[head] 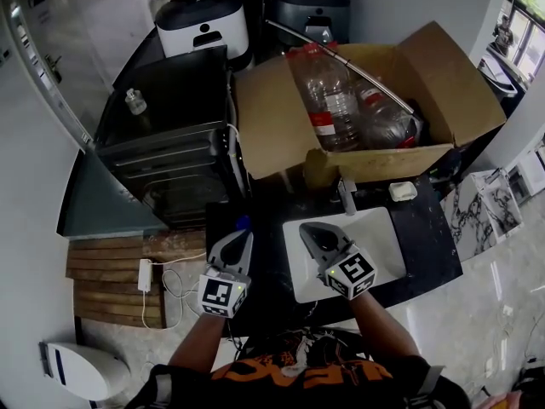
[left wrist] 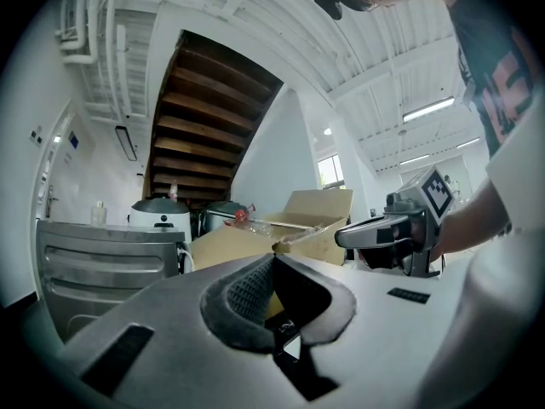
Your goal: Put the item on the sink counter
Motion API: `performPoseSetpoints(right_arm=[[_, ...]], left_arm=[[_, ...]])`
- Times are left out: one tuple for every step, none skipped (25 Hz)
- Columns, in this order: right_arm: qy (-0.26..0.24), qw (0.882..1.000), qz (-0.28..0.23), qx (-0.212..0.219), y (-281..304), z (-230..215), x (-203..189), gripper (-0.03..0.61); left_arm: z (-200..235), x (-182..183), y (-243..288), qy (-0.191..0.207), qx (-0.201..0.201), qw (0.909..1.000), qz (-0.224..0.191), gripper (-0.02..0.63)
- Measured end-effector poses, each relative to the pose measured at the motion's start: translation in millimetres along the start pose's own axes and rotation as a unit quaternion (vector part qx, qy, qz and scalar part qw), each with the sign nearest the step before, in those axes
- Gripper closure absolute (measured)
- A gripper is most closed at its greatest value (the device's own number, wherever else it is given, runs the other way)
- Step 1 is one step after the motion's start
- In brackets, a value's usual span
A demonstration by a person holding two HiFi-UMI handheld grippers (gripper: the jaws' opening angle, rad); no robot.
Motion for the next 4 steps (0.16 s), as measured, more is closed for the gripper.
performPoseSetpoints(right_arm=[[0.0, 1.0, 0.0, 0.0, -0.3, 0.1, 0.4, 0.565], [-0.001, 1.0, -0.001, 0.0, -0.5, 0.1, 0.7, 0.565], [-0.001, 1.0, -0.002, -0.001, -0.7, 0.0, 1.1, 0.565], [-0.001, 1.0, -0.004, -0.001, -0.9, 0.0, 1.4, 0.565]], left_arm=[[-0.2, 0.1, -0.2, -0.001, 0.001, 1.0, 0.0, 0.597], [-0.5, 0.0, -0.6, -0.001, 0.001, 1.0, 0.001, 0.597], [-0.7, -0.4, -1.0, -0.001, 0.002, 1.0, 0.001, 0.597], [-0.9, -0.8, -1.4, -0.001, 0.003, 1.0, 0.002, 0.597]])
Point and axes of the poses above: the fingertips, and each gripper's own axes: y forward along the fingers, z to its left, x out of its top, the point moved 8 cm from there along -y, backward along the fingers, and after that the axes turned 2 degrees about y, right-handed, at the moved point
